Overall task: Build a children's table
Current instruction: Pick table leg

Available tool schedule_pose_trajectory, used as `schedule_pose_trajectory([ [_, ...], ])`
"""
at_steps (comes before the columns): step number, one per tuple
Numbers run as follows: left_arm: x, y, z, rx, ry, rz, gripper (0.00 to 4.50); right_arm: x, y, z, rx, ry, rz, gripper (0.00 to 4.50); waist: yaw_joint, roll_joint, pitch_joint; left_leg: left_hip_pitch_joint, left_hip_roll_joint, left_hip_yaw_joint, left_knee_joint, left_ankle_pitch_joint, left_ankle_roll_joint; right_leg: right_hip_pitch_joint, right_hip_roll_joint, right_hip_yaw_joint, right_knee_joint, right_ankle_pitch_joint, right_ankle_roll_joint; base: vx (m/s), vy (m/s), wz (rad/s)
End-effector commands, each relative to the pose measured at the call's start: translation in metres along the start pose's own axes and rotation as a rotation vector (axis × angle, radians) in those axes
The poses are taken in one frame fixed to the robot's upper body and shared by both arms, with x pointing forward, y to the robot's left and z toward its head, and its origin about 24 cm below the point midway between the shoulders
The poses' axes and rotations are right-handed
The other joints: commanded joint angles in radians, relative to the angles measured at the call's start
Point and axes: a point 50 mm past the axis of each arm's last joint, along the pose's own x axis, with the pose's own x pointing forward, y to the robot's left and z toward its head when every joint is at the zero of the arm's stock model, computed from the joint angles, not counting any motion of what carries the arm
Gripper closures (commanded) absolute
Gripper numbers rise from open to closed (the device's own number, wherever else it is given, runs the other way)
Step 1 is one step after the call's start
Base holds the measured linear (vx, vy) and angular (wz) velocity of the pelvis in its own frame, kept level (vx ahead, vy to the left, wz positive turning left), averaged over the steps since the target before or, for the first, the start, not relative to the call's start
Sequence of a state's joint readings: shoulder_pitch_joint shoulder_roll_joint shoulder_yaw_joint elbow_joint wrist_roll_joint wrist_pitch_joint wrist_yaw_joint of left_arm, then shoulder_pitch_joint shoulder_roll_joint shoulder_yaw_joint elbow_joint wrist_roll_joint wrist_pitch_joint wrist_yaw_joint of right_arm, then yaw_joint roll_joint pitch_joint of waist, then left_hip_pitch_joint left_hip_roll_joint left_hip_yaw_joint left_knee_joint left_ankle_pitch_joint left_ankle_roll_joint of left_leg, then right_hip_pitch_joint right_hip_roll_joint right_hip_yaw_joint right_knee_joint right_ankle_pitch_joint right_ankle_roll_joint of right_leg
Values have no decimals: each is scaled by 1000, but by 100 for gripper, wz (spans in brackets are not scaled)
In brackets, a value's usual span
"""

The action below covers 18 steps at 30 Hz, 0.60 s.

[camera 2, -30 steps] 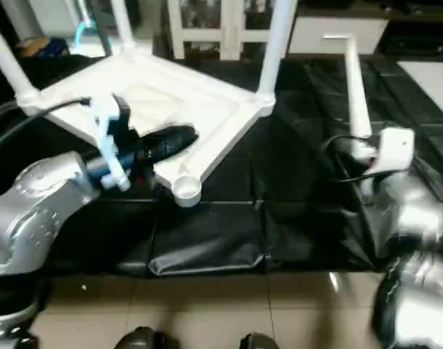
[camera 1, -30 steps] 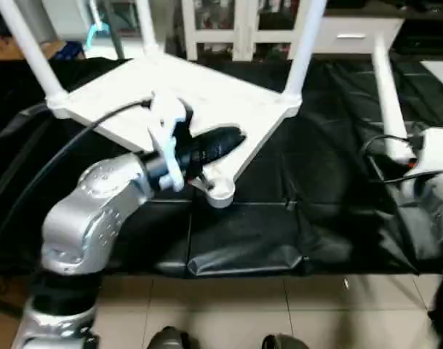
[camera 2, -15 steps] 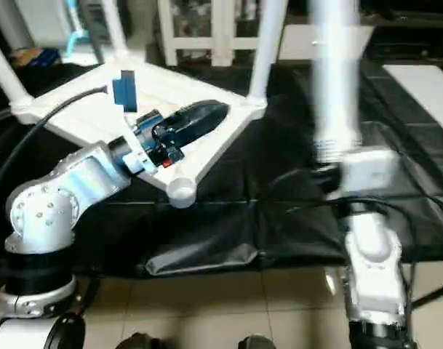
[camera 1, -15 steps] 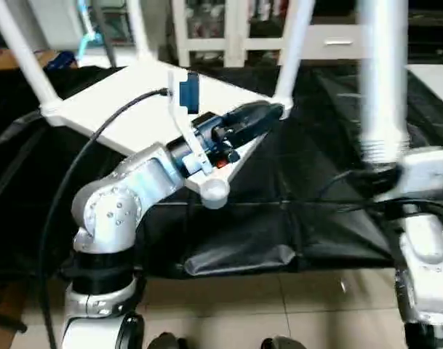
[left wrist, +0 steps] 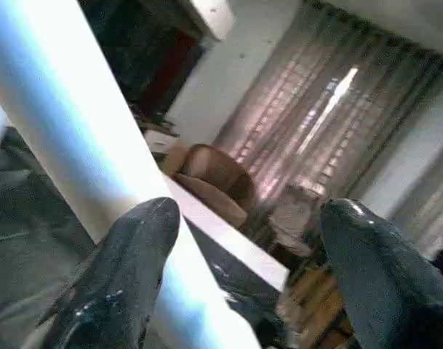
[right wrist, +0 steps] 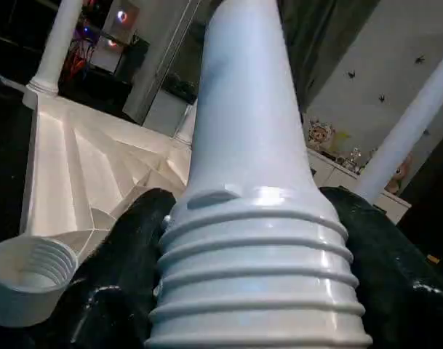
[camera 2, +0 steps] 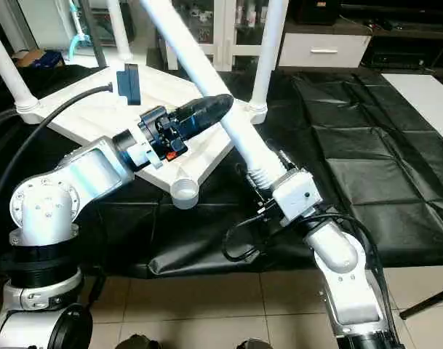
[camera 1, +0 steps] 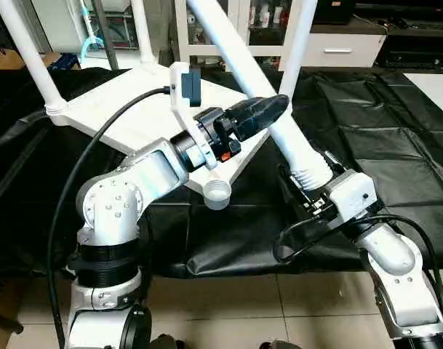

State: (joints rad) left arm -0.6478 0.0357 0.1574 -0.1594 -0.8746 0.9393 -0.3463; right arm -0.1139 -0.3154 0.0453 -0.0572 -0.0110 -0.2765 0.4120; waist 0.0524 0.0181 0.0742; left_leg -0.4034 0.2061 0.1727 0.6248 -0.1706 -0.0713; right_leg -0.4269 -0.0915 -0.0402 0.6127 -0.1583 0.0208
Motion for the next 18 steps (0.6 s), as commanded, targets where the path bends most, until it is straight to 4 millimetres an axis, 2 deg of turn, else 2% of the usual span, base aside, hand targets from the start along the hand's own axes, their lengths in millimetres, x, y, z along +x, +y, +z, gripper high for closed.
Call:
schedule_pose_trajectory([
  [1, -1, 10, 6, 25, -13, 91, 64, 0, 1, 9, -26, -44, 2, 175, -1, -12, -81, 20, -4, 3, -81, -321, 24, 46, -8, 10, -85, -351, -105, 0, 0, 0],
  [4, -2, 12, 7, 30, -25, 119, 55, 0, 2, 9, -28, -44, 3, 175, 1, -11, -82, 21, -3, 4, -80, -309, 27, 47, -10, 13, -83, -320, -123, 0, 0, 0],
  [7, -2, 15, 11, 29, -43, 141, 17, -1, 1, 8, -53, -36, -4, 175, 3, -11, -84, 20, -3, 5, -79, -284, 27, 52, -11, 14, -78, -287, -137, 0, 0, 0],
  [9, -4, 18, 13, 12, -57, 164, 9, -2, -6, 8, -65, -28, -39, 175, 4, -11, -85, 18, -3, 4, -78, -264, 29, 56, -13, 14, -74, -262, -143, 0, 0, 0],
  [15, -11, 22, 10, 0, -29, 178, 0, -2, -11, 9, -90, -33, -57, 175, 3, -8, -84, 21, -3, 5, -77, -268, 32, 56, -13, 14, -73, -265, -149, 0, 0, 0],
  [17, -15, 25, 9, 1, -18, 194, 0, -3, -11, 10, -94, -41, -63, 175, 2, -12, -84, 21, -3, 5, -77, -272, 30, 55, -13, 14, -74, -274, -147, 0, 0, 0],
  [18, -16, 26, 9, 2, -15, 203, 0, -3, -11, 11, -94, -44, -66, 175, 3, -10, -83, 22, -3, 5, -78, -275, 29, 55, -12, 14, -74, -281, -146, 0, 0, 0],
])
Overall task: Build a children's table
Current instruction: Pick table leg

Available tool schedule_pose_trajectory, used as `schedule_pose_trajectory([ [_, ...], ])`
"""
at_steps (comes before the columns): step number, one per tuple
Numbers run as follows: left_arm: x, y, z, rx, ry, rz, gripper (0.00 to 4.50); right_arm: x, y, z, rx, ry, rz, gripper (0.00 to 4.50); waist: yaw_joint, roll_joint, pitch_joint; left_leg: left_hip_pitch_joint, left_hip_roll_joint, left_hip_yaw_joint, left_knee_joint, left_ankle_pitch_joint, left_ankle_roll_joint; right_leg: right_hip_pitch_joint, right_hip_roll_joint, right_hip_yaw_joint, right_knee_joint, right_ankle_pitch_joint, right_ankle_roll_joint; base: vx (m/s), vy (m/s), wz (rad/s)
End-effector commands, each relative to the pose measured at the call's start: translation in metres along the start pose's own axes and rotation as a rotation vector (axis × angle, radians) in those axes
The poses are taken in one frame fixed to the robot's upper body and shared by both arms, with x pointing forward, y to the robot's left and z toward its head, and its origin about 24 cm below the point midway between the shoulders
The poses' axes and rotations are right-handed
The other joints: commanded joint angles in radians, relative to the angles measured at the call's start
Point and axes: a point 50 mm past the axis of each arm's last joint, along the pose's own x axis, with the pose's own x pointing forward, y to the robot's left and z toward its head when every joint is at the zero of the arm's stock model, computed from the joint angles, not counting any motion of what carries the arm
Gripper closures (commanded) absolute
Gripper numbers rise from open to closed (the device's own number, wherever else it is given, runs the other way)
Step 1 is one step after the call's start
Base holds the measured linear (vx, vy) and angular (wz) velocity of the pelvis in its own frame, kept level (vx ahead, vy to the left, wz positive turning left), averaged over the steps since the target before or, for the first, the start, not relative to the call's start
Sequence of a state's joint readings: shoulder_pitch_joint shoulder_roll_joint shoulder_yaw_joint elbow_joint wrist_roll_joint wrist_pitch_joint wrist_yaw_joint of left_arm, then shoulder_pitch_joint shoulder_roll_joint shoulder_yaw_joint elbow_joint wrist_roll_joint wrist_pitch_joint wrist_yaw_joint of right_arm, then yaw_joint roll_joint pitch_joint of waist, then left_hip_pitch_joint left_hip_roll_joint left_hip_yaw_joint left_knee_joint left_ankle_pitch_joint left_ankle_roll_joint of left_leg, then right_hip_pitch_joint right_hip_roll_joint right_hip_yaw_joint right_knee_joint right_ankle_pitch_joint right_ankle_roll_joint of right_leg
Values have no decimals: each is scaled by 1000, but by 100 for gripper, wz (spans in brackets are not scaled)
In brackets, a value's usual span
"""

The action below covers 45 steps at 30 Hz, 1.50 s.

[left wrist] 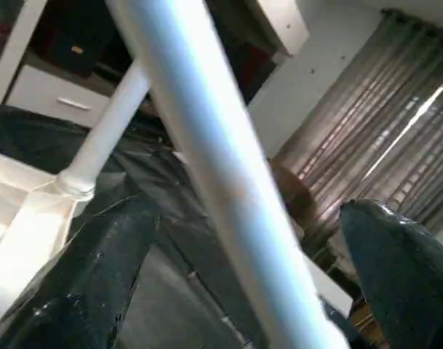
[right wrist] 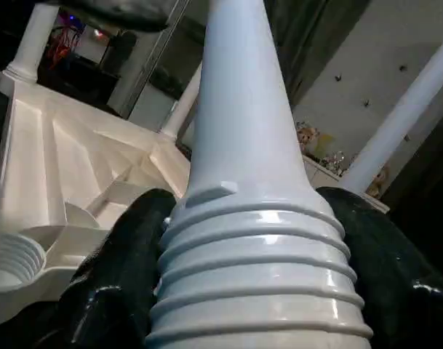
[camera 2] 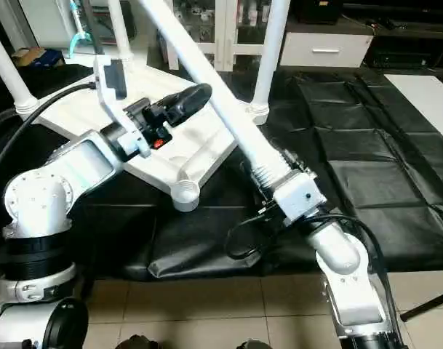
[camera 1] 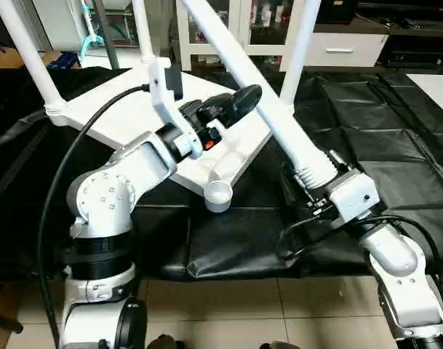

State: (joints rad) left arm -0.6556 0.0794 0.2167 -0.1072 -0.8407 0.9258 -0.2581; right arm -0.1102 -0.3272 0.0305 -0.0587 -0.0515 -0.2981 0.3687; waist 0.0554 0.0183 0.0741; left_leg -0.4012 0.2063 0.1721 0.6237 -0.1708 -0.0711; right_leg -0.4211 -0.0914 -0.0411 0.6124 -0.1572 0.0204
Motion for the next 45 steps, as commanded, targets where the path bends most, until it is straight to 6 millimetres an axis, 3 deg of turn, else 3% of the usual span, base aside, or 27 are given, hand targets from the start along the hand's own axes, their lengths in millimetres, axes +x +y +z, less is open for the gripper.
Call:
schedule_pose_trajectory([
  [1, -3, 3, -2, -13, 14, 16, 0, 0, -6, 10, -35, -53, -26, 175, 0, -10, -83, 20, -3, 6, -77, -279, 28, 48, -13, 15, -74, -286, -145, 0, 0, 0],
  [13, 12, -4, 4, -85, -48, -16, 0, 0, 8, 15, -4, -91, 20, 175, -1, -12, -79, 19, -6, 3, -80, -328, 19, 44, -12, 11, -88, -381, -99, 0, 0, 0],
  [22, 13, -4, 12, -125, -93, -37, 0, -5, 19, 9, 14, -56, 89, 175, -1, -12, -81, 19, -4, 3, -79, -312, 26, 46, -13, 12, -83, -337, -120, 0, 0, 0],
  [24, 13, -4, 14, -137, -101, -41, 36, -7, 24, 7, 12, -43, 126, 175, -1, -13, -81, 17, -4, 4, -79, -306, 30, 47, -13, 13, -82, -329, -124, 0, 0, 0],
  [27, 12, -4, 15, -146, -105, -45, 39, -10, 28, 2, 13, -20, 160, 175, 1, -12, -82, 16, -4, 4, -78, -296, 33, 50, -13, 13, -80, -312, -131, 0, 0, 0],
  [28, 12, -4, 15, -149, -103, -44, 66, -11, 29, 2, 12, -18, 163, 175, 2, -14, -82, 16, -3, 3, -79, -296, 33, 50, -14, 13, -81, -313, -131, 0, 0, 0],
  [31, 11, -3, 15, -153, -103, -47, 79, -11, 29, 1, 13, -11, 166, 175, 2, -13, -80, 19, -3, 4, -78, -307, 33, 46, -14, 13, -82, -330, -131, 0, 0, 0],
  [33, 11, -3, 16, -156, -106, -52, 112, -11, 28, 0, 10, -3, 162, 175, 2, -14, -80, 18, -3, 4, -79, -308, 31, 47, -14, 13, -82, -341, -126, 0, 0, 0],
  [45, 9, -1, 19, -181, -116, -46, 187, -12, 26, -5, -7, 29, 163, 175, 1, -15, -79, 18, -4, 3, -79, -324, 25, 44, -14, 11, -87, -379, -103, 0, 0, 0],
])
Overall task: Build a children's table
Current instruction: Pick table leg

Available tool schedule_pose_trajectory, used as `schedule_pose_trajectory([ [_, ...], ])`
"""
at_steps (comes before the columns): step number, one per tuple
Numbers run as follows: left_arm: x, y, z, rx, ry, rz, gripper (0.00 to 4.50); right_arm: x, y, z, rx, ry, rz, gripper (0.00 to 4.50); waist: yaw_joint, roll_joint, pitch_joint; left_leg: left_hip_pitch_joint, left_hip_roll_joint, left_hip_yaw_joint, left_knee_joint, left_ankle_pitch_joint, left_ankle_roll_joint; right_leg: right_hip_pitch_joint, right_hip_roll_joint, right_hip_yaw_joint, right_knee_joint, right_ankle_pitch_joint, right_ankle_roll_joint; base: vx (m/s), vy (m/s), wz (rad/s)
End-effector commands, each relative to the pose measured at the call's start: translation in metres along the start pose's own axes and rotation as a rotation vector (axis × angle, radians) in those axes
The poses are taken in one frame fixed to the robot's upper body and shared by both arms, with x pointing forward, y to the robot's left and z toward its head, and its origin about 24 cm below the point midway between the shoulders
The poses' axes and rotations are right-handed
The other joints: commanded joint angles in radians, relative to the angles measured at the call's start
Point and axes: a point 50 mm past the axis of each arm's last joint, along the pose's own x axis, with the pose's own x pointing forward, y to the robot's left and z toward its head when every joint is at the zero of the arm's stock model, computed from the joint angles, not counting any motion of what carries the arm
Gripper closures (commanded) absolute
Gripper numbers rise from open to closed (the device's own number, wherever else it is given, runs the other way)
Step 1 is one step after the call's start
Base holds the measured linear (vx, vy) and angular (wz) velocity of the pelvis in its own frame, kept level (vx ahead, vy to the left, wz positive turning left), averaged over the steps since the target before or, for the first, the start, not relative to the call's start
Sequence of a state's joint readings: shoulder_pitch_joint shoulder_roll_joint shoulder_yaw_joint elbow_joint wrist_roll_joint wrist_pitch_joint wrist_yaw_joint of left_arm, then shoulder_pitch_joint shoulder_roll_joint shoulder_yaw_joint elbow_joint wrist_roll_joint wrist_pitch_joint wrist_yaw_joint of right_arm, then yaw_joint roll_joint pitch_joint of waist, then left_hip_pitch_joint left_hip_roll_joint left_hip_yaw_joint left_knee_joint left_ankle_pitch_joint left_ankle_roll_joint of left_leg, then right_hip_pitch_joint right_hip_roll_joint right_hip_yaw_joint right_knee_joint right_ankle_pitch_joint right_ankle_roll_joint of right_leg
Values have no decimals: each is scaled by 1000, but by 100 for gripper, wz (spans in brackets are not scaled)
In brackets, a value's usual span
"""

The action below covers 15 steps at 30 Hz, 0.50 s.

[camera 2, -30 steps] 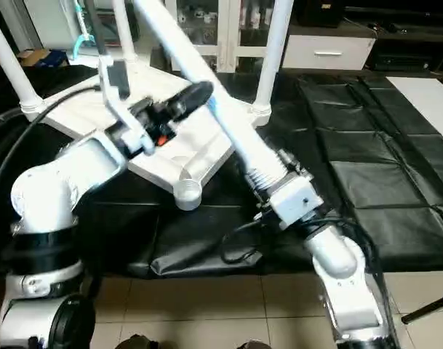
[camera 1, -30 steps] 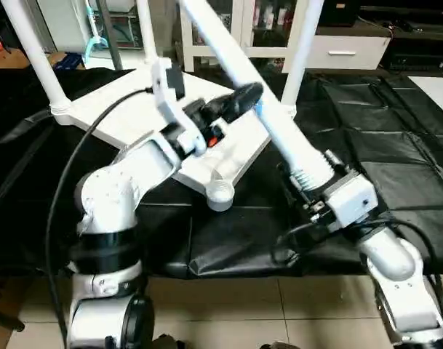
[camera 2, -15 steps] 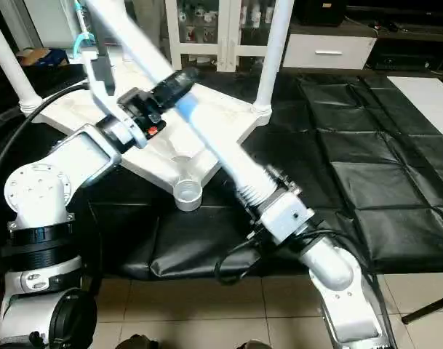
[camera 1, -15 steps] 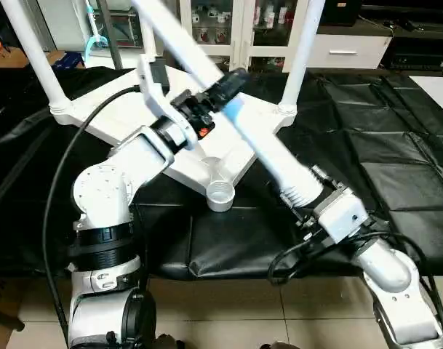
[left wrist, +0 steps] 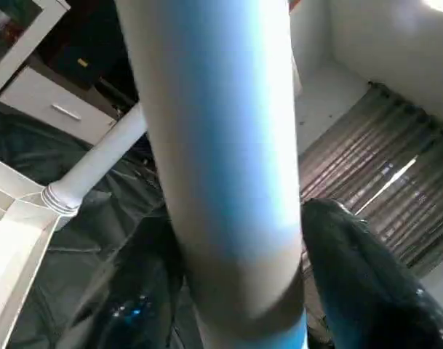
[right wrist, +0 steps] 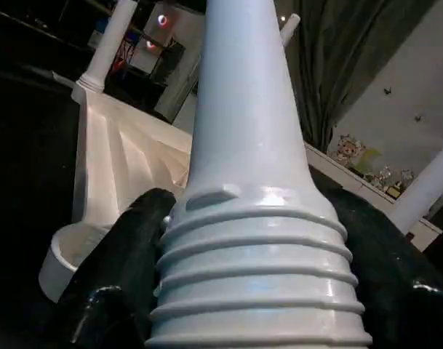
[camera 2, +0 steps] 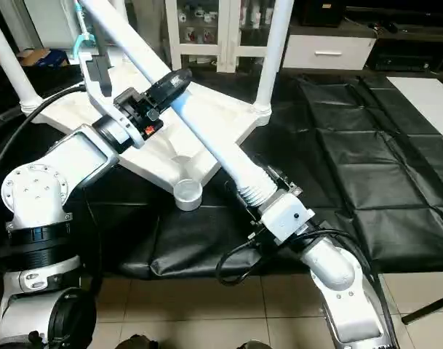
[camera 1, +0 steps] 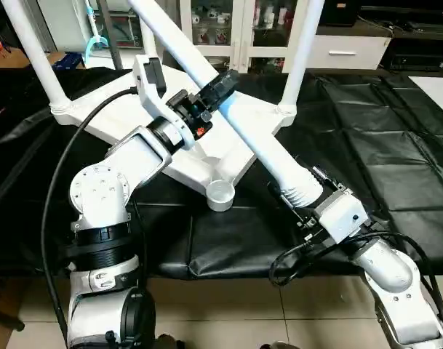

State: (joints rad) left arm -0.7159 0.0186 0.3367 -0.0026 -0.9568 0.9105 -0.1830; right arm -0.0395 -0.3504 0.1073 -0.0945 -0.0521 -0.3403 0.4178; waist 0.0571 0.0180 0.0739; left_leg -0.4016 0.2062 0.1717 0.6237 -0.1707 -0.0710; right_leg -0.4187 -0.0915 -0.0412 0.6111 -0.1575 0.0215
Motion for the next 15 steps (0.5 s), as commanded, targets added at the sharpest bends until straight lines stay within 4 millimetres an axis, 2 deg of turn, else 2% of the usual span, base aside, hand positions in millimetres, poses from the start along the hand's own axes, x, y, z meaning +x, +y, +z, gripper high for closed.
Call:
schedule_pose_trajectory([
  [1, 4, -10, 6, 5, -7, -47, 210, -1, 2, -7, -14, 45, 31, 175, -1, -14, -79, 18, -4, 3, -80, -324, 25, 42, -13, 12, -85, -377, -105, 0, 0, 0],
  [4, 4, -10, 7, 1, -13, -50, 220, -1, 2, -7, -15, 46, 30, 175, 0, -14, -80, 17, -5, 4, -79, -315, 26, 42, -13, 12, -84, -362, -110, 0, 0, 0],
  [5, 4, -10, 8, 0, -15, -50, 242, -1, 2, -7, -16, 46, 29, 175, 0, -14, -80, 17, -5, 4, -80, -316, 26, 43, -13, 12, -84, -361, -112, 0, 0, 0],
  [15, 3, -8, 12, -3, -43, -37, 267, -1, 1, -7, -37, 53, 27, 175, 0, -16, -79, 16, -4, 4, -79, -308, 26, 43, -14, 13, -83, -361, -111, 0, 0, 0],
])
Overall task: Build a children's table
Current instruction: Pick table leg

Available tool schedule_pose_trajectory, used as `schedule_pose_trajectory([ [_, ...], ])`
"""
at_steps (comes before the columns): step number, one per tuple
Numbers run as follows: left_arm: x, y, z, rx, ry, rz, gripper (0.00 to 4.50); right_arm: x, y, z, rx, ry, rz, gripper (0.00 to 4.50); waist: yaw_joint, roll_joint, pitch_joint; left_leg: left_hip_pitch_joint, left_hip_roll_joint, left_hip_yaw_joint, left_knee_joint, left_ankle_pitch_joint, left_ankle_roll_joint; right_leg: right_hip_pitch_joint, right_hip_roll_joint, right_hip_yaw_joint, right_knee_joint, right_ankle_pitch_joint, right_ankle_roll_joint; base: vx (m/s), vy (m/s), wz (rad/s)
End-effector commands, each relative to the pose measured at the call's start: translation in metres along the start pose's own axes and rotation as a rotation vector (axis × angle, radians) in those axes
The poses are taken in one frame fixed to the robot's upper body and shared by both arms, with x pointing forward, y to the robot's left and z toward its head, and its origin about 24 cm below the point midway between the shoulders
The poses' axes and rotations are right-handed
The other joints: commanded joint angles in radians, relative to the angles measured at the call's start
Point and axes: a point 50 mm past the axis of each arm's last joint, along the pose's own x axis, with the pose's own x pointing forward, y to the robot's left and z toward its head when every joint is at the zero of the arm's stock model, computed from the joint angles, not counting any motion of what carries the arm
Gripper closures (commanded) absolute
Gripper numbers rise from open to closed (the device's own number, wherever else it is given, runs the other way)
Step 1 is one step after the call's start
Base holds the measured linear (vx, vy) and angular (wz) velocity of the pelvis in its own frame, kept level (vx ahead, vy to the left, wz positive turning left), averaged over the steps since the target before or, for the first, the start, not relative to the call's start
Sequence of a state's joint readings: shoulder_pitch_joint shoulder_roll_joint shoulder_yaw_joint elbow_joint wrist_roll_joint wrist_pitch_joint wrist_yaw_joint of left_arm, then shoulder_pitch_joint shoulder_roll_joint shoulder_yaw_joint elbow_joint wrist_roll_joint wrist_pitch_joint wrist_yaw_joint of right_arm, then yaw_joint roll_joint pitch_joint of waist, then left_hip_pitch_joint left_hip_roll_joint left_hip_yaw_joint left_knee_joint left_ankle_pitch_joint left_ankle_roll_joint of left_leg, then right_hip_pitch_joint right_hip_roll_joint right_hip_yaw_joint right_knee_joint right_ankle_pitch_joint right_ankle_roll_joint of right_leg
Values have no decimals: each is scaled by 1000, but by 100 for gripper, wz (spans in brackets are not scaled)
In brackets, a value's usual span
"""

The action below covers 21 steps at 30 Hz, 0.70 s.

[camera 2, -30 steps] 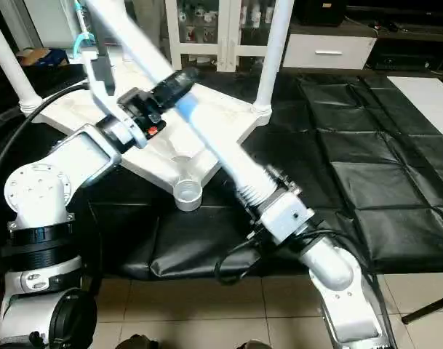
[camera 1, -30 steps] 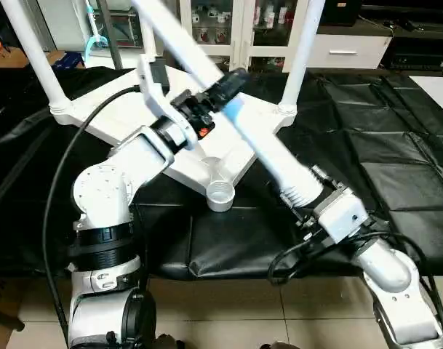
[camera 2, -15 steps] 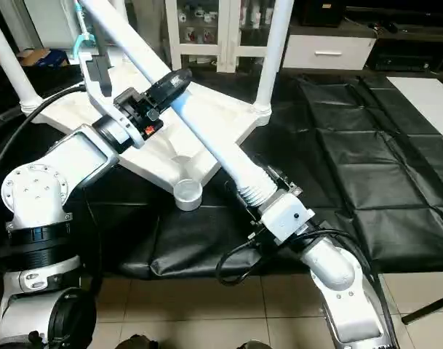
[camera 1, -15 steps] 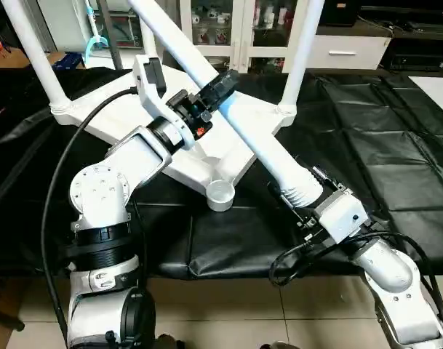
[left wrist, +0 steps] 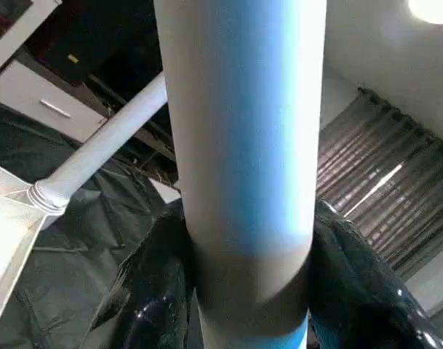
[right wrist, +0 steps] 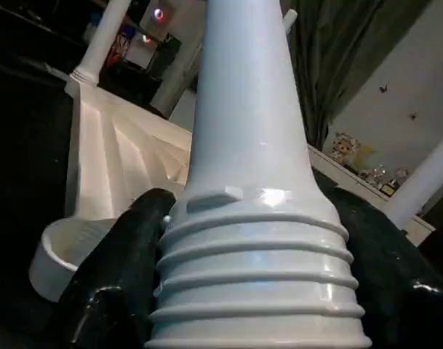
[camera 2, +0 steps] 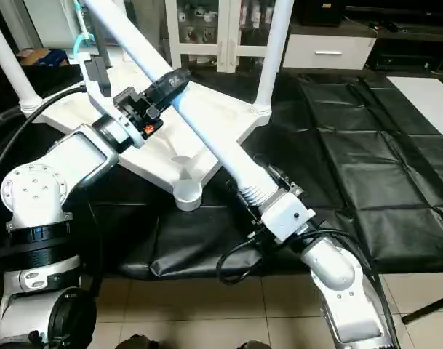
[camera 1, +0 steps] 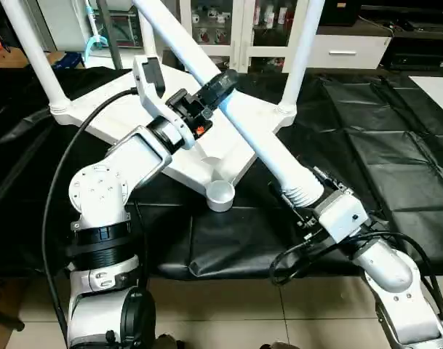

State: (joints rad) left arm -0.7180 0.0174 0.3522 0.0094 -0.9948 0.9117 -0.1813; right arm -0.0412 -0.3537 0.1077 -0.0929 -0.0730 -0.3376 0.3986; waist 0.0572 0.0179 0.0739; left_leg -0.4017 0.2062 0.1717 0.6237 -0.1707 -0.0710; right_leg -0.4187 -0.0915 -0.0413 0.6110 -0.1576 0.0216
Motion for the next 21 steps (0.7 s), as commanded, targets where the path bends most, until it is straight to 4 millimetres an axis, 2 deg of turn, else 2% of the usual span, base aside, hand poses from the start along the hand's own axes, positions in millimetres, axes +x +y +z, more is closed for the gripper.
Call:
schedule_pose_trajectory([
  [1, 4, -8, 11, 36, -34, -17, 268, -1, 2, -6, -18, 41, 38, 175, -1, -15, -78, 18, -4, 4, -79, -315, 25, 43, -13, 12, -84, -367, -109, 0, 0, 0],
  [4, 4, -8, 13, 39, -45, -15, 268, 0, 3, -7, 3, 39, 46, 175, -1, -15, -79, 18, -5, 4, -79, -316, 26, 43, -13, 12, -84, -367, -107, 0, 0, 0],
  [5, 4, -8, 13, 39, -47, -15, 268, 0, 3, -7, 6, 39, 46, 140, -1, -16, -78, 17, -5, 4, -79, -318, 26, 42, -14, 12, -85, -371, -107, 0, 0, 0],
  [7, 4, -8, 14, 42, -53, -15, 268, -1, 3, -7, 12, 39, 46, 105, -1, -15, -79, 18, -4, 4, -79, -319, 26, 42, -13, 12, -85, -374, -106, 0, 0, 0],
  [14, 4, -13, 27, 139, -149, -50, 273, -3, 3, -2, -7, 10, 36, 53, -1, -15, -79, 17, -2, 3, -82, -313, 28, 43, -15, 13, -87, -368, -102, 0, 0, 0],
  [16, 4, -14, 29, 141, -164, -53, 273, -4, 4, 0, -16, -4, 39, 21, 0, -15, -79, 17, -3, 3, -81, -315, 24, 44, -15, 14, -84, -359, -108, 0, 0, 0],
  [19, 4, -16, 35, 143, -179, -77, 273, -10, 10, 1, -5, -6, 43, 6, 2, -14, -79, 18, -2, 4, -82, -320, 25, 43, -15, 15, -83, -355, -111, 0, 0, 0],
  [21, 3, -18, 37, 141, -187, -98, 273, -12, 11, -1, 1, 17, 17, 0, 0, -17, -78, 15, -2, 3, -83, -315, 25, 45, -16, 14, -82, -355, -112, 0, 0, 0],
])
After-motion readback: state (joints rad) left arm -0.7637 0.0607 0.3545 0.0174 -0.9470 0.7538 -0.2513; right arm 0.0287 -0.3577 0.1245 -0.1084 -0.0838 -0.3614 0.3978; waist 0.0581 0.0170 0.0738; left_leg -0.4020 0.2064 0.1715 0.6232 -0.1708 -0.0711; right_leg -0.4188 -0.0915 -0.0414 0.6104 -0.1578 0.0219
